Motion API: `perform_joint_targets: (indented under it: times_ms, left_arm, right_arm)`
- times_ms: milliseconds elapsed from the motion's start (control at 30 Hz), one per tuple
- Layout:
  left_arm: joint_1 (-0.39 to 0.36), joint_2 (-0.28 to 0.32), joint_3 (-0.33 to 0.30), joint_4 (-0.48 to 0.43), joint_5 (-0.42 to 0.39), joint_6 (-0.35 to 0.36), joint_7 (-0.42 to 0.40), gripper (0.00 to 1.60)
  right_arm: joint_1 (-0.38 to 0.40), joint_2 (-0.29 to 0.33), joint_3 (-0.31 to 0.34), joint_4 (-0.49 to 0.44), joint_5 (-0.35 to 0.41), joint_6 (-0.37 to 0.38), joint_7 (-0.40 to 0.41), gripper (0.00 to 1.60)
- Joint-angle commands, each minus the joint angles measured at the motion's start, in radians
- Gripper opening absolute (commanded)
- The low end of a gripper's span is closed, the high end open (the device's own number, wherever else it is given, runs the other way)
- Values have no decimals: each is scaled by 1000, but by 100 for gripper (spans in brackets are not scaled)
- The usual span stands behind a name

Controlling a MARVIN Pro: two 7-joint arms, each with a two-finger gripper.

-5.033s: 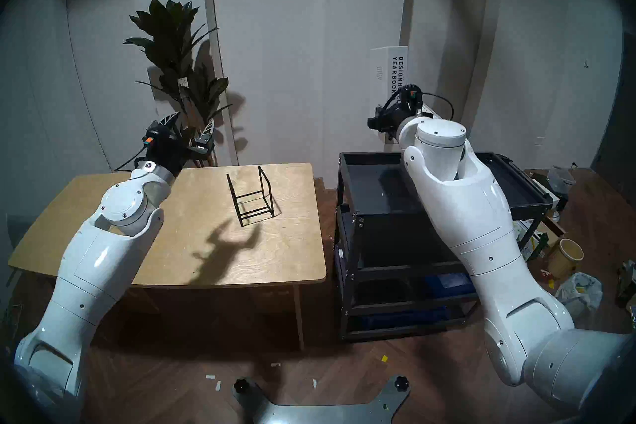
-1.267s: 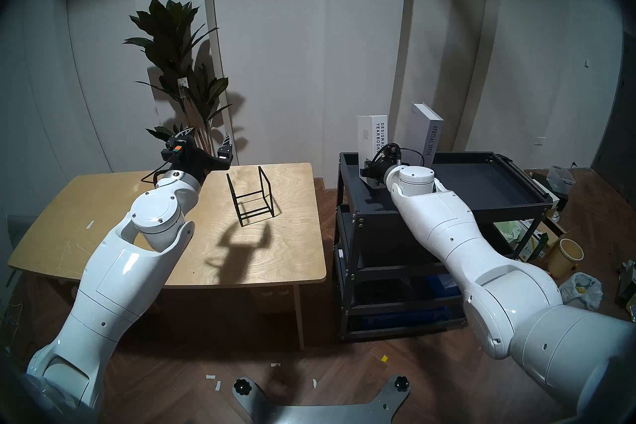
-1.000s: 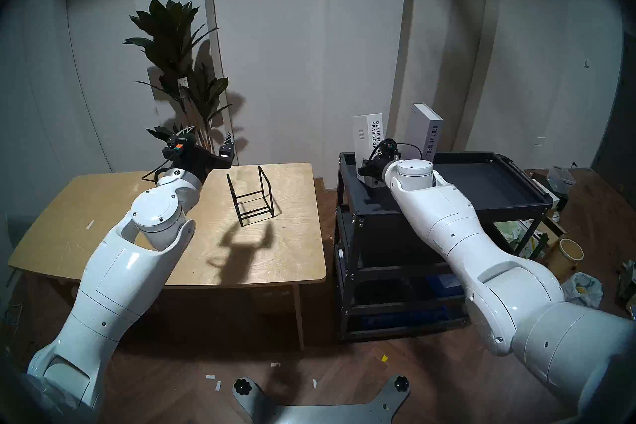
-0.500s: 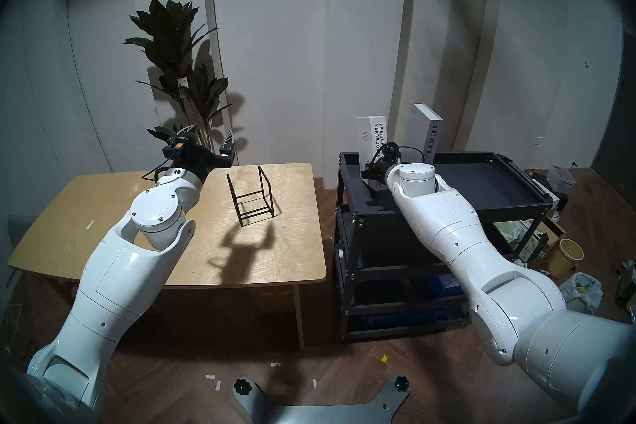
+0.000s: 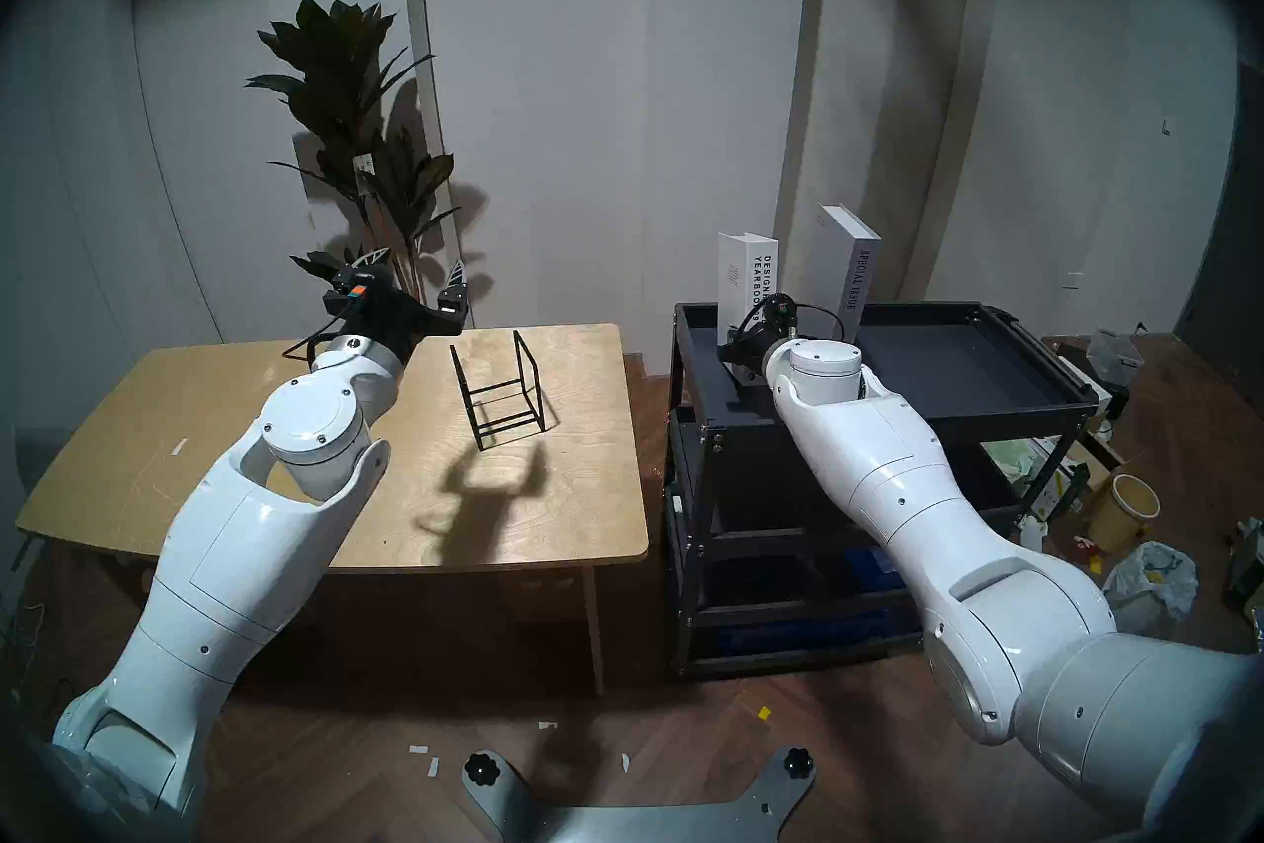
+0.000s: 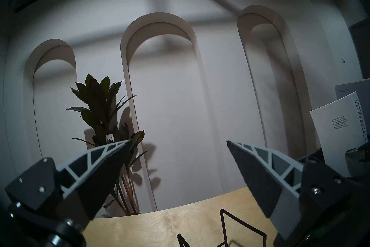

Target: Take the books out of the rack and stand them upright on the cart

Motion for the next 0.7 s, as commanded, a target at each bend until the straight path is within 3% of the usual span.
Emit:
perform_joint_targets:
  times_ms: [0,133,167,200,267,400,667]
  left_arm:
    - [-25,-6,2,-14,2,2,-1,160]
    - [-30,-9,7,-9,2,5,0,160]
    - [-32,-10,8,-8,3,5,0,160]
    - [-34,-11,10,-6,3,6,0,160]
    - [-37,-13,12,-3,4,7,-1,160]
    - [-43,-17,15,3,5,9,-3,160]
    - [-47,-21,17,5,7,16,-6,160]
  right_arm:
    - [16,-7,-7,10,-3,6,4,0]
    - [17,-3,-9,8,2,14,3,0]
    - [16,-2,-10,8,3,13,3,29]
    - [15,-2,-10,8,4,14,1,38]
    - [13,-1,-11,8,6,15,-1,30]
    - [11,1,-13,6,9,19,-3,29]
    - [1,5,-15,5,17,18,-5,40]
